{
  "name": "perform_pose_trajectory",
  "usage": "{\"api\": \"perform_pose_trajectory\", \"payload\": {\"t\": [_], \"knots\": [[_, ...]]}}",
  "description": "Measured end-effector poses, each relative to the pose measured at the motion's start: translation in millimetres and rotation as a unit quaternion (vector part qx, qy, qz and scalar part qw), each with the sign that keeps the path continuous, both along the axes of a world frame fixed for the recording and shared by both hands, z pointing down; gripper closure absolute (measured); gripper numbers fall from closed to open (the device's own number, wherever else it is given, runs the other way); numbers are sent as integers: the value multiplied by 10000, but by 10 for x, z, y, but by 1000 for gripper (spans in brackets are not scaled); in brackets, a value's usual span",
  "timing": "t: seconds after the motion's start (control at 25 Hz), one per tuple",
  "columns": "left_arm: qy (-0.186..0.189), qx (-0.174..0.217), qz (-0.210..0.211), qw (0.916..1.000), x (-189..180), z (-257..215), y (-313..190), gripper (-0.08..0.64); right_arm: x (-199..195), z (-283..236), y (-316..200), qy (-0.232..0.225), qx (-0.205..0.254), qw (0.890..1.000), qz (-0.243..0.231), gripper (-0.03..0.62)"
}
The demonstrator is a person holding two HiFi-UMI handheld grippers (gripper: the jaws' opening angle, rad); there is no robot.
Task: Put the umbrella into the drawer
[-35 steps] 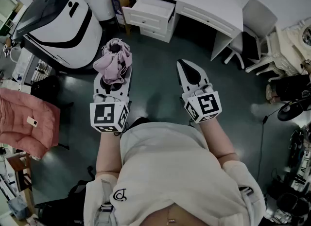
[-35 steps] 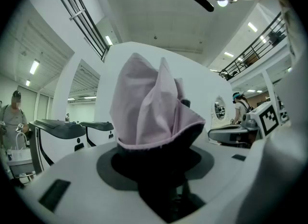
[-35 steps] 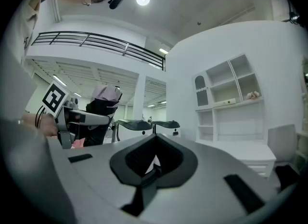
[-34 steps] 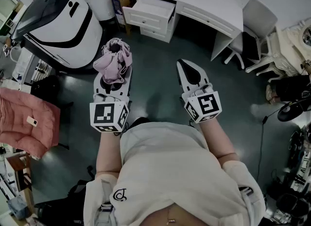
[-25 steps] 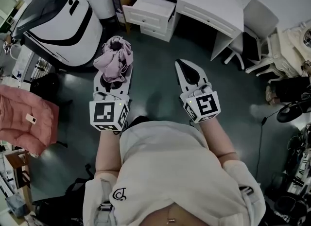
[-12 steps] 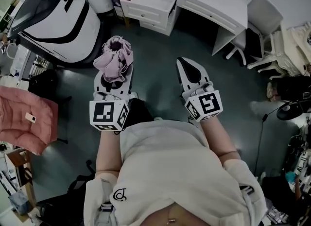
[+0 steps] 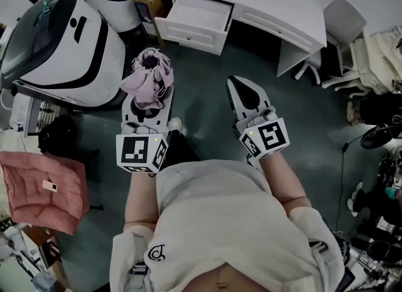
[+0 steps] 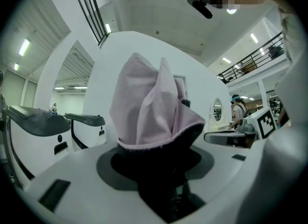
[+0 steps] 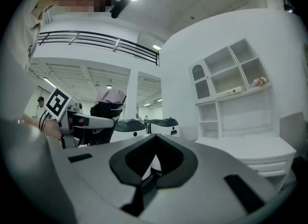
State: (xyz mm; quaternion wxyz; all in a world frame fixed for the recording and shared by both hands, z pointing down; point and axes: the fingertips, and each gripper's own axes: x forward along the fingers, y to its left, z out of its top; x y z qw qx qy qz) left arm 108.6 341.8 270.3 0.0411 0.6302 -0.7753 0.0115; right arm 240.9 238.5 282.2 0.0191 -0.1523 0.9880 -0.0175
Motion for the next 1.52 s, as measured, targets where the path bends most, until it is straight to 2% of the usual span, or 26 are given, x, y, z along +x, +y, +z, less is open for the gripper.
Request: {"api": "perform_pose_trajectory", "payload": {"t": [0.36, 0.56, 0.88, 1.12, 1.24, 1.52], "knots": [[15, -130, 669, 9977, -1509, -4, -755, 336, -1346, -4, -674, 153, -73, 9966, 812, 586], [40, -256, 923, 9954, -2012, 80, -1131, 336, -1821, 43, -1010, 214, -169, 9933, 1121, 586], [271, -591, 1243, 9901, -2332, 453, -1903, 336, -2149, 262, -1692, 379, -283, 9895, 1367, 586], [317, -727, 1450, 9862, -2523, 563, -2729, 336, -2359, 291, -2484, 400, -167, 9879, 1492, 586], [321, -809, 1595, 9833, -2562, 615, -3173, 336, -2411, 279, -2923, 385, -105, 9862, 1610, 586], [284, -1119, 1981, 9734, -2591, 880, -4054, 336, -2455, 462, -3731, 385, -297, 9823, 1811, 586]]}}
